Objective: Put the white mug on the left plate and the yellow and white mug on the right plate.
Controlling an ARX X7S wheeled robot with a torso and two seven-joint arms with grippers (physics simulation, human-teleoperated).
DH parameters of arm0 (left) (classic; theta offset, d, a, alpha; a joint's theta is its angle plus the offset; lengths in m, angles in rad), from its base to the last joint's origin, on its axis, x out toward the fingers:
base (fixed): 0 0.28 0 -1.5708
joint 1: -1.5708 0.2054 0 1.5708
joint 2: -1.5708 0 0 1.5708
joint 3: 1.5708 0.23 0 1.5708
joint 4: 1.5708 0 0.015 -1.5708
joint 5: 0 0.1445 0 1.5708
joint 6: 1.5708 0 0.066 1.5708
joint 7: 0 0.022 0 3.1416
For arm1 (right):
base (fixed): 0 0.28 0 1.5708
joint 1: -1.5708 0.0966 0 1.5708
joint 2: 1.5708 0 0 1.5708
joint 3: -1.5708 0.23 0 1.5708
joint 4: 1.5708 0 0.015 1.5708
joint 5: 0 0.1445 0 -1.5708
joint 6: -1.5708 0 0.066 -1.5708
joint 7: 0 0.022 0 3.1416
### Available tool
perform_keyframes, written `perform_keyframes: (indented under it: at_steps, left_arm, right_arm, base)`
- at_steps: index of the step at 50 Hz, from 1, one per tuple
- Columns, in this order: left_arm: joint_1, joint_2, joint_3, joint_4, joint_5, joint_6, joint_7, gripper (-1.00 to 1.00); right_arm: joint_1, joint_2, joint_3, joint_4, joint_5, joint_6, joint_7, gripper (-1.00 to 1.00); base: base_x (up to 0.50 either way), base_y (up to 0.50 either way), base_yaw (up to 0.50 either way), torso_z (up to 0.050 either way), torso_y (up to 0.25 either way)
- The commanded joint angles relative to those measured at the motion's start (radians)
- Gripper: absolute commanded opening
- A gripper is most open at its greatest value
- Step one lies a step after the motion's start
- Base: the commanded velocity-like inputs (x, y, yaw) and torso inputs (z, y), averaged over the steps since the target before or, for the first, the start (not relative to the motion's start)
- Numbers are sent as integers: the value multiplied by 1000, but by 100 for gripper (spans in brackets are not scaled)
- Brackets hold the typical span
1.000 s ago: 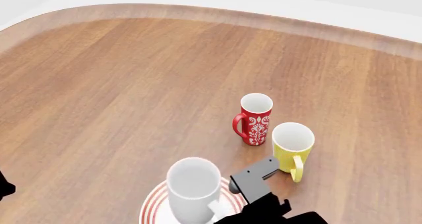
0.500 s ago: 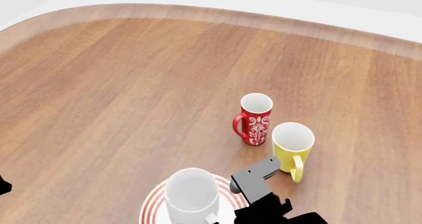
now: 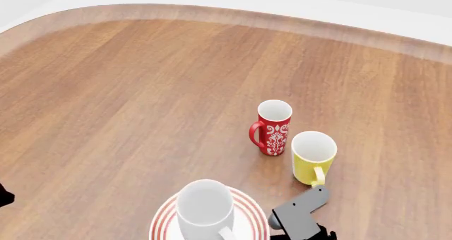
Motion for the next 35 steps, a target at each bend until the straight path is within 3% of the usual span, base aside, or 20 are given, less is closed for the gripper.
perform_keyframes:
  at_steps: [1,18,35]
  left_arm:
    - [-5,-1,7,-8,3,5,1,100]
    - [-3,-10,8,-16,4,17,7,100]
    - [0,-15,5,-9,-6,22,4,100]
  right_arm:
    - [-102,65,95,-212,57,23,62,100]
    - [-197,43,273,-355,65,-183,170,100]
    - [-69,-76,294,-101,2,-333,210,100]
  base:
    - [0,0,0,0,0]
    - [0,0,0,0,0]
    - [0,0,0,0,0]
